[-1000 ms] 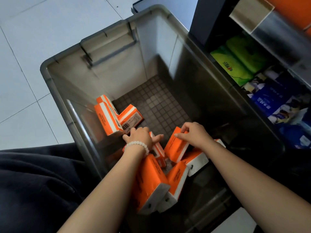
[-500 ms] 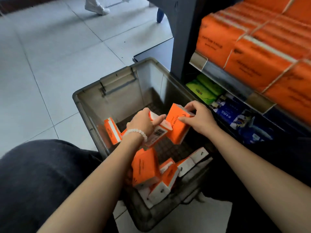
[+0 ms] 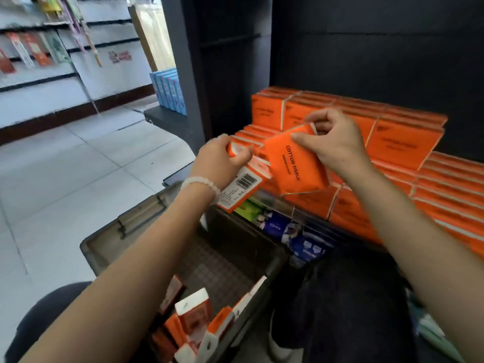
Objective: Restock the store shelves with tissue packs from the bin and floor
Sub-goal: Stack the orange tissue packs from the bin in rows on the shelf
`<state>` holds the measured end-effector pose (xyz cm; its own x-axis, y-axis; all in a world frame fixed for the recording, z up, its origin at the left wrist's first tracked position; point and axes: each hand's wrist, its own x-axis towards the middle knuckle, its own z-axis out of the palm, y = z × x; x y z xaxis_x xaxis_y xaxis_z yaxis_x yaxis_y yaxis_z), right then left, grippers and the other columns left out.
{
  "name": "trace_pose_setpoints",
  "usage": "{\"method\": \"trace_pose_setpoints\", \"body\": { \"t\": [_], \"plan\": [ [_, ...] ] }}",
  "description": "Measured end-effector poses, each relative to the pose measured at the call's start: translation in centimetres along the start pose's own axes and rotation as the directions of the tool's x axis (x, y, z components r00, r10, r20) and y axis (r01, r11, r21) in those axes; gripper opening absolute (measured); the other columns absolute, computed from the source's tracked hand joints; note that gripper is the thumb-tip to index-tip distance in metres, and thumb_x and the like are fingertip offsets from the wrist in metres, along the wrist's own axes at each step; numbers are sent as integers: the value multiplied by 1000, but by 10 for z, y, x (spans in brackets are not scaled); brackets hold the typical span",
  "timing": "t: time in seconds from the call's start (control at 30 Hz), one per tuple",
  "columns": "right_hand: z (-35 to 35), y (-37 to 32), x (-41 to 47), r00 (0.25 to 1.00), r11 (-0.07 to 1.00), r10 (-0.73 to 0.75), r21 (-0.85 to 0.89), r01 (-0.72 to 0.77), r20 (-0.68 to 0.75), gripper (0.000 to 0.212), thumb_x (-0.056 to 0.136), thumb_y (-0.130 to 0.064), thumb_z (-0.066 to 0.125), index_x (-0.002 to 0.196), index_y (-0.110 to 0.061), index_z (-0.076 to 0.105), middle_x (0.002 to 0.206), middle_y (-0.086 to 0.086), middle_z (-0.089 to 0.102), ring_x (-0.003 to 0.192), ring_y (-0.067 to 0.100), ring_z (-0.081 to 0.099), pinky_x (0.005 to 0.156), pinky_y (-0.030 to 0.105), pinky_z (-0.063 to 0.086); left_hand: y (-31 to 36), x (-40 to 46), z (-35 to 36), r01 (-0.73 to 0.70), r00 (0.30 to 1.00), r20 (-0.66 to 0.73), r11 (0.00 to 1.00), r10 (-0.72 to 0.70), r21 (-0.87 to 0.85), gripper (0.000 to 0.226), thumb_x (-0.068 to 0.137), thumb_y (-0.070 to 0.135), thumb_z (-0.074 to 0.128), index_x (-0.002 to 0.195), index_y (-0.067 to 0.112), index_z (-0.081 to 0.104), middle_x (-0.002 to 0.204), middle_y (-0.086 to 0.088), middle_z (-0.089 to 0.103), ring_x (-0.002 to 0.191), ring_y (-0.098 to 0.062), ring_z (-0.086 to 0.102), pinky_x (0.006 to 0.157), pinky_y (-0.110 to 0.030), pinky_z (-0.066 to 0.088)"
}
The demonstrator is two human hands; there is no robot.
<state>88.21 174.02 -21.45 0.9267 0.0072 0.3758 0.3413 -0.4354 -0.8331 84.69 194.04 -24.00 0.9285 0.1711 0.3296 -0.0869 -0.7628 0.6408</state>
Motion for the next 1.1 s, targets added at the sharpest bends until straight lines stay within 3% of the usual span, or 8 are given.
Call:
{"method": "trace_pose_setpoints", "body": {
  "t": [0.2,0.3,0.43,0.53,0.67,0.77,0.93,1.1],
  "plan": [
    [-89,-2,24,998,944,26,-328,-46,-64,38,73,-23,78,108,-20,66,106,4,66,103,18,61,89,26,44,65,48,27,-152,988,27,983,150,106,37,82,51,57,82,14,53,86,-1,57,79,-21,58,76,-43,49],
    [-115,17,28,996,888,88,-451,-93,-32,49,75,-23,77,122,-19,61,118,7,64,112,20,57,88,21,38,85,61,55,-217,976,69,959,208,182,35,83,51,58,82,19,46,88,1,52,86,-25,55,76,-39,45],
    [-121,49,32,992,877,123,-470,-95,30,52,75,-23,77,124,-19,58,122,8,63,115,19,56,92,21,38,91,67,96,-272,961,115,929,250,252,34,80,55,59,89,22,52,100,-1,57,97,-25,55,84,-42,43],
    [-120,66,33,996,895,91,-440,-76,12,53,75,-27,76,124,-20,57,125,5,61,117,19,55,96,24,38,83,70,113,-328,943,54,897,327,295,38,77,57,59,90,22,59,96,2,58,98,-22,55,83,-41,40],
    [-115,77,32,992,832,126,-547,-91,27,73,71,-36,77,135,-29,42,126,5,59,115,25,55,95,33,44,78,74,120,-431,890,-50,871,454,236,35,77,51,64,89,18,63,92,1,59,98,-21,55,78,-34,26],
    [-115,79,30,979,779,203,-607,-157,7,83,68,-45,77,138,-30,34,128,6,57,115,29,56,94,40,48,78,77,121,-462,878,-37,865,477,194,41,75,58,53,86,20,64,91,2,60,96,-20,54,82,-36,28],
    [-114,78,32,956,735,286,-656,-171,71,65,71,-48,75,128,-29,49,125,0,59,110,22,57,89,40,51,79,87,119,-512,856,26,841,516,173,54,73,67,36,81,23,66,88,8,50,95,-16,49,82,-35,24],
    [-114,73,36,962,751,267,-637,-173,53,58,74,-44,74,126,-30,51,122,-2,59,106,21,59,87,41,53,88,101,119,-590,805,130,764,578,260,61,74,70,36,95,22,68,99,1,56,101,-21,49,83,-37,23]
  ]
}}
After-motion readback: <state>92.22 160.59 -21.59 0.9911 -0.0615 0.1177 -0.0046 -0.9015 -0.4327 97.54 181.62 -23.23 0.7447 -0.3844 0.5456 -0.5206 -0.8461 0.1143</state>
